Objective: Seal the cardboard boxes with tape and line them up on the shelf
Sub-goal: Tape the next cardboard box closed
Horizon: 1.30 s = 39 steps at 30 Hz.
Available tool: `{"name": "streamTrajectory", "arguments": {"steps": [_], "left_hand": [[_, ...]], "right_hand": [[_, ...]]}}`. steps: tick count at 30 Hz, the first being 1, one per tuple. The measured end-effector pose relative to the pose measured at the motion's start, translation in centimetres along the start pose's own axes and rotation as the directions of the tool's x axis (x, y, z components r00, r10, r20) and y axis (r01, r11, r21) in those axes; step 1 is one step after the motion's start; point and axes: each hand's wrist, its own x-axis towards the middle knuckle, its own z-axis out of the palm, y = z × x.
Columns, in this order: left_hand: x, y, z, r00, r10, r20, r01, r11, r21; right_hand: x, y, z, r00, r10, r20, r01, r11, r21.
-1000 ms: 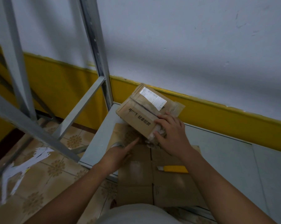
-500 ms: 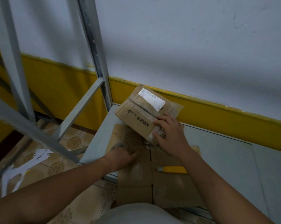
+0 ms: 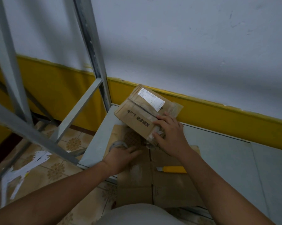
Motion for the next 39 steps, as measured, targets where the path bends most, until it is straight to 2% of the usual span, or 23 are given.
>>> {"name": "streamTrajectory", "arguments": {"steps": [5, 9, 15, 22, 25, 26, 27, 28, 29, 30, 32, 34, 36, 37, 39], "left_hand": [[-2.0, -0.5, -1.0, 0.955, -0.071, -0.289, 0.049, 0.995, -0.083], [-2.9, -0.6, -1.4, 0.909, -0.111, -0.401, 0.03, 0.978, -0.204], [-3.4, -0.2, -1.3, 0.904, -0.238, -0.355, 0.137, 0.948, -0.287], [-4.6, -0.2, -2.5, 0.914, -0.3, -0.274, 0.206, 0.923, -0.326], [-5.0, 0.1, -4.1, 0.832, -0.41, -0.374, 0.249, 0.878, -0.41], [-4.7, 0.7, -4.9, 0.776, -0.48, -0.409, 0.234, 0.821, -0.521], [-4.2, 1.5, -5.9, 0.714, -0.572, -0.404, 0.196, 0.717, -0.669], [-3.2, 2.4, -6.6, 0.674, -0.653, -0.346, 0.138, 0.571, -0.809], [-2.0, 3.3, -7.4, 0.665, -0.704, -0.248, 0.095, 0.41, -0.907], [-0.7, 4.2, -8.0, 0.668, -0.728, -0.152, 0.069, 0.264, -0.962], [1.6, 5.6, -8.6, 0.671, -0.742, -0.008, 0.035, 0.042, -0.998], [3.2, 6.6, -8.6, 0.652, -0.749, 0.113, -0.001, -0.15, -0.989], [4.2, 7.4, -8.3, 0.64, -0.745, 0.189, -0.05, -0.286, -0.957], [4.4, 7.6, -8.0, 0.629, -0.75, 0.203, -0.058, -0.306, -0.95], [4.4, 8.1, -7.7, 0.609, -0.77, 0.189, -0.07, -0.289, -0.955]], "right_hand": [[-0.5, 0.4, 0.1, 0.999, -0.034, 0.015, 0.035, 0.999, -0.028], [-0.9, 0.1, 1.1, 0.999, -0.038, -0.026, 0.036, 0.997, -0.076], [-1.7, -0.4, 2.4, 0.995, -0.071, -0.067, 0.06, 0.986, -0.153], [-1.8, 0.2, 3.1, 0.989, -0.105, -0.101, 0.087, 0.982, -0.169], [-1.6, 0.8, 2.8, 0.987, -0.131, -0.091, 0.112, 0.975, -0.19], [-1.5, 0.9, 2.4, 0.985, -0.151, -0.078, 0.132, 0.97, -0.203], [-1.4, 1.0, 2.0, 0.983, -0.173, -0.069, 0.155, 0.965, -0.213], [-1.2, 1.0, 1.4, 0.979, -0.191, -0.072, 0.172, 0.962, -0.21], [-0.9, 1.0, 0.5, 0.977, -0.193, -0.087, 0.174, 0.966, -0.194], [-0.4, 1.1, -0.5, 0.979, -0.174, -0.108, 0.154, 0.974, -0.167], [1.5, 1.8, -2.5, 0.98, -0.077, -0.184, 0.058, 0.992, -0.108], [4.1, 3.4, -4.2, 0.964, 0.112, -0.239, -0.101, 0.993, 0.059], [6.4, 5.0, -5.5, 0.948, 0.308, -0.083, -0.254, 0.886, 0.389], [7.1, 5.5, -5.8, 0.941, 0.337, 0.015, -0.302, 0.824, 0.48], [7.5, 6.1, -6.1, 0.955, 0.285, 0.086, -0.291, 0.832, 0.473]]}}
